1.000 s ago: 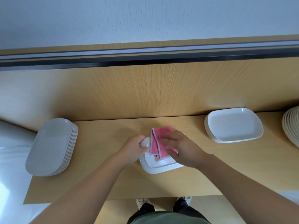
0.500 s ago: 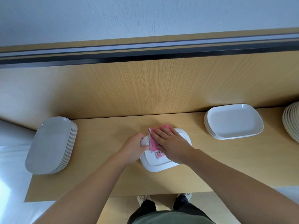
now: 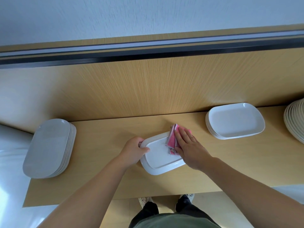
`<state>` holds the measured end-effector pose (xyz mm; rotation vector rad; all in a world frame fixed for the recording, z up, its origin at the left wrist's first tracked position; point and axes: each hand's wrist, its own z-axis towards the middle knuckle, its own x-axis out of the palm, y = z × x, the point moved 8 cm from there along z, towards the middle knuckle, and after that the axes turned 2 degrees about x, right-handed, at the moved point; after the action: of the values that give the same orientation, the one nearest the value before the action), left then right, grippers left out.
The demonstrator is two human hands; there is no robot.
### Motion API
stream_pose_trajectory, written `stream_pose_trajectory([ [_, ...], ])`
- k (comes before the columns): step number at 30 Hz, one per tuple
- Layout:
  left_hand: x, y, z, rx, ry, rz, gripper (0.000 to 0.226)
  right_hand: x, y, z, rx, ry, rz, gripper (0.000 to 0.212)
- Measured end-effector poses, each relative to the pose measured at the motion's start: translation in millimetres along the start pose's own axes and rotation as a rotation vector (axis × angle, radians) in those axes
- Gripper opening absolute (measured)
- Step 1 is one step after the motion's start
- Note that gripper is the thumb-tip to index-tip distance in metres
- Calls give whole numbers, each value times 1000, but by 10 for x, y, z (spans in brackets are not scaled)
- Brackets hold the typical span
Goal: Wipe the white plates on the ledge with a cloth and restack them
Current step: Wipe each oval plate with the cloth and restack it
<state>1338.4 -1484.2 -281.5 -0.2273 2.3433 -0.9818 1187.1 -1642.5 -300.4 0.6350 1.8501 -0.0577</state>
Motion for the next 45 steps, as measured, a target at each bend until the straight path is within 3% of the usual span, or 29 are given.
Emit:
stream_pose_trajectory([
  [6,35,42,17,-14,20,-37,24,170,50,-336,96,10,61,103],
  [10,89,15,-17,31,144,-3,58,49,42,-245,98,28,116,96],
  [14,185,20,-91,70,240,83,68,-179,6,-36,60,-15,144,85],
  [18,320,-13,-185,112,340,111,94,-237,18,102,-16,71,63,77],
  [22,355,-73,-171,175,274,169,91,-230,42,178,-79,81,-21,79],
  [28,424,29,-165,143,234,223,96,-136,-12,195,-12,29,12,89],
  [31,444,48,-166,138,190,229,97,-120,-150,122,75,-63,170,82],
  [35,500,3,-191,140,141,185,95,-7,-222,-44,197,-149,358,54],
  [39,558,-65,-251,158,120,138,93,50,-139,-175,202,-162,405,52],
  [45,680,-43,-267,135,259,252,107,78,-133,-253,119,-113,400,53],
])
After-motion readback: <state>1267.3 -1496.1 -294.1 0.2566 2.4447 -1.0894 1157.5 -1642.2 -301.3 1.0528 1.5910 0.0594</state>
